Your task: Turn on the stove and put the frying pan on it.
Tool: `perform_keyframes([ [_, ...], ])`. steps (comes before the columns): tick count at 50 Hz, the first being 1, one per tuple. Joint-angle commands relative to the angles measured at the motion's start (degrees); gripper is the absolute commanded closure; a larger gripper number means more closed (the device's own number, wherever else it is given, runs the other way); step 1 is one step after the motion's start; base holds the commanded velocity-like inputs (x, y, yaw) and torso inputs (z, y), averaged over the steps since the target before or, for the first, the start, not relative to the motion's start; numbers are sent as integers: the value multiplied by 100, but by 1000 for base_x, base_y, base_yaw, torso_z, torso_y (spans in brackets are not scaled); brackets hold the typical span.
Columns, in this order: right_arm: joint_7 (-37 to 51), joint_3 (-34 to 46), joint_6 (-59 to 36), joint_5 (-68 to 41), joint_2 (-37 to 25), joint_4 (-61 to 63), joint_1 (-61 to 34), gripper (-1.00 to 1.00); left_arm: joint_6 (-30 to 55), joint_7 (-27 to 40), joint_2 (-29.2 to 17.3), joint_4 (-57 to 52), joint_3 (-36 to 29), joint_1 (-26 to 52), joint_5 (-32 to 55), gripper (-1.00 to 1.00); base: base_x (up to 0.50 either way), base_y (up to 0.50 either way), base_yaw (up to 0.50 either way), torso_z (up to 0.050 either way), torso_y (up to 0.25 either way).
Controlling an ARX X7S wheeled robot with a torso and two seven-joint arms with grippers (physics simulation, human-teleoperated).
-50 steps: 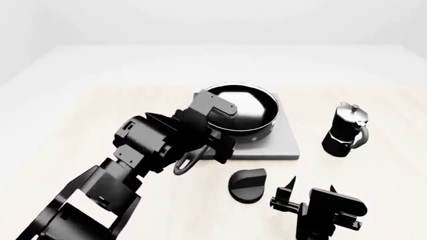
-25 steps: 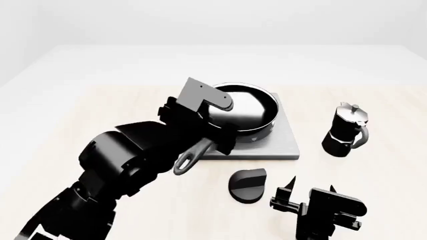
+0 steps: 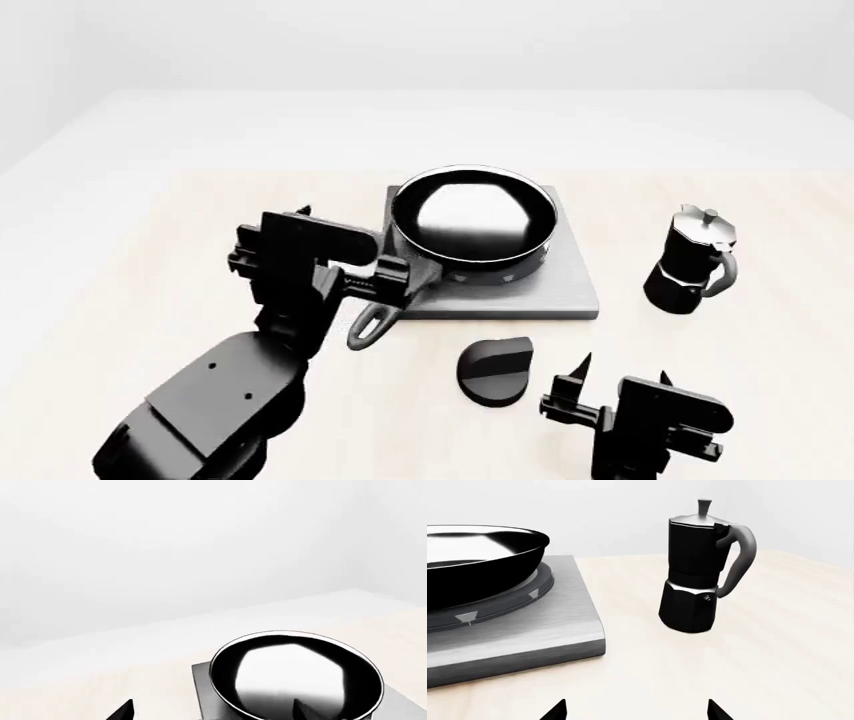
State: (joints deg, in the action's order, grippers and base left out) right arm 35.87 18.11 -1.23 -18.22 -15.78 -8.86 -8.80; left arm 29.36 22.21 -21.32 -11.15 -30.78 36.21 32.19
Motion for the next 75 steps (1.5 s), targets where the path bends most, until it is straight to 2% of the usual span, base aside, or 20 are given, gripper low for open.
perform_keyframes([
  [1, 18, 16, 29, 3, 3, -16, -8, -100, -1206, 482, -305, -501, 236, -990, -652, -100, 0, 0, 0, 0, 0],
  [2, 17, 16, 32, 3, 4, -23, -12, -100, -1381, 615, -377, -551, 152, -1135, -985, -100, 0, 0, 0, 0, 0],
  [7, 16, 27, 36, -2, 1, -24, -15, -100, -2133, 574, -324, -302, 474, -1621, -762, -100, 0, 0, 0, 0, 0],
  [13, 37, 29, 53, 1, -5, 0, -3, -100, -2854, 805, -197, 249, 590, -2062, -1156, -100, 0, 0, 0, 0, 0],
  [14, 40, 30, 51, 0, -7, 4, -1, -100, -2832, 684, -184, 354, 588, -2142, -958, -100, 0, 0, 0, 0, 0],
  [18, 49, 32, 68, 1, -9, 3, 5, -100, -3135, 723, -130, 592, 618, -2298, -1088, -100, 0, 0, 0, 0, 0],
  [20, 59, 32, 67, 2, -14, 13, 11, -100, -3182, 611, -95, 625, 740, -2405, -702, -100, 0, 0, 0, 0, 0],
  [22, 66, 30, 88, 6, -17, 20, 21, -100, -3403, 818, -106, 738, 684, -2517, -1194, -100, 0, 0, 0, 0, 0],
  [33, 108, 7, 142, -10, -31, 78, 66, -100, -3966, 1017, -29, 1055, 821, -2989, -1339, -100, 0, 0, 0, 0, 0],
  [42, 81, 1, 204, -50, -32, 69, 66, -100, -4173, 969, 49, 1448, 882, -3109, -1230, -100, 0, 0, 0, 0, 0],
  [53, 83, -65, 227, -195, -83, 298, 174, -100, -4074, 1061, -32, 1216, 948, -3215, -1121, -100, 0, 0, 0, 0, 0],
  [61, 473, -187, -446, -287, -499, 1604, 456, -100, -4096, 1140, -132, 998, 1041, -3402, -1028, -100, 0, 0, 0, 0, 0],
  [75, 727, -290, -1105, -498, -845, 2612, 592, -100, -3852, 1322, -337, 376, 1108, -3542, -937, -100, 0, 0, 0, 0, 0],
])
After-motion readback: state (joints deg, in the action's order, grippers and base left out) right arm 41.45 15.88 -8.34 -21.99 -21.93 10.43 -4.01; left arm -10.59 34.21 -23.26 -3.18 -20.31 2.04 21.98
